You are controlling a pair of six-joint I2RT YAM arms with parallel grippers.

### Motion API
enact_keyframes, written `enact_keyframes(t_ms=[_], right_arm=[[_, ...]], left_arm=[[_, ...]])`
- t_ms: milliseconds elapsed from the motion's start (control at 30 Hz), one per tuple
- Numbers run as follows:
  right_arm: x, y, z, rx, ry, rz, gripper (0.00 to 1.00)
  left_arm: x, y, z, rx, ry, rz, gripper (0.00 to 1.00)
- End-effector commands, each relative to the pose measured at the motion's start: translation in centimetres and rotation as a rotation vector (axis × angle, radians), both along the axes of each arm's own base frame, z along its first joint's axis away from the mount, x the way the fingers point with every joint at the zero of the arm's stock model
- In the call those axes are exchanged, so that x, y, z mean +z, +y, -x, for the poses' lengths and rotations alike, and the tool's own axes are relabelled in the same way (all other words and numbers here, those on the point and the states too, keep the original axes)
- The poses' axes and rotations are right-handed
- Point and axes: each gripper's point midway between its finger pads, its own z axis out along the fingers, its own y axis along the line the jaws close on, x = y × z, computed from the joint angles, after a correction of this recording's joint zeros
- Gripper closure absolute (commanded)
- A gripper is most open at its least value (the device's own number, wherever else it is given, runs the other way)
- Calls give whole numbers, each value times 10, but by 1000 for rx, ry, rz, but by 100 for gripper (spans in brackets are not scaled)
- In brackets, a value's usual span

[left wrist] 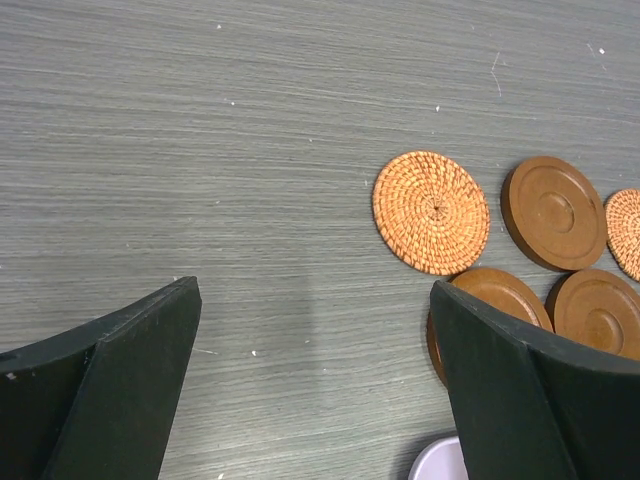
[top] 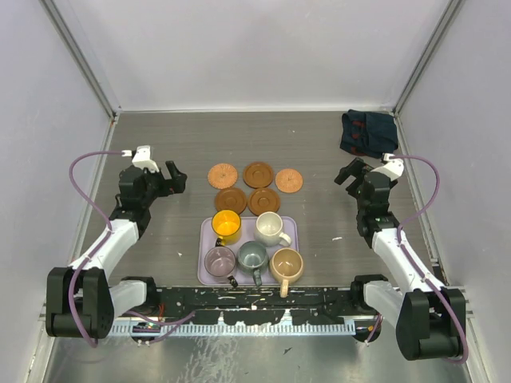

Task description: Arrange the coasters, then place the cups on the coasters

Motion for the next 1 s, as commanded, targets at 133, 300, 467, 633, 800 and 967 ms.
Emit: enact_keyframes(t_ms=[133, 300, 467, 633, 800, 967], right_arm=[[12, -3, -11, -17, -36, -3, 0], [7, -7, -11, -40, -14, 11, 0], [11, -3, -10, 32, -36, 93, 4], [17, 18, -14, 187, -65, 134, 11], [17, 46, -25, 338, -59, 94, 13], [7, 74, -36, 426, -19, 77, 22]], left_arm=[[28, 1, -7, 5, -76, -22, 2], [28, 2, -7, 14, -75, -34, 2], [33, 21, -12, 165, -64, -7, 2], [46, 22, -13, 209, -48, 33, 2], [46, 3, -15, 127, -32, 69, 2], [35, -37, -10, -103, -7, 87, 2]])
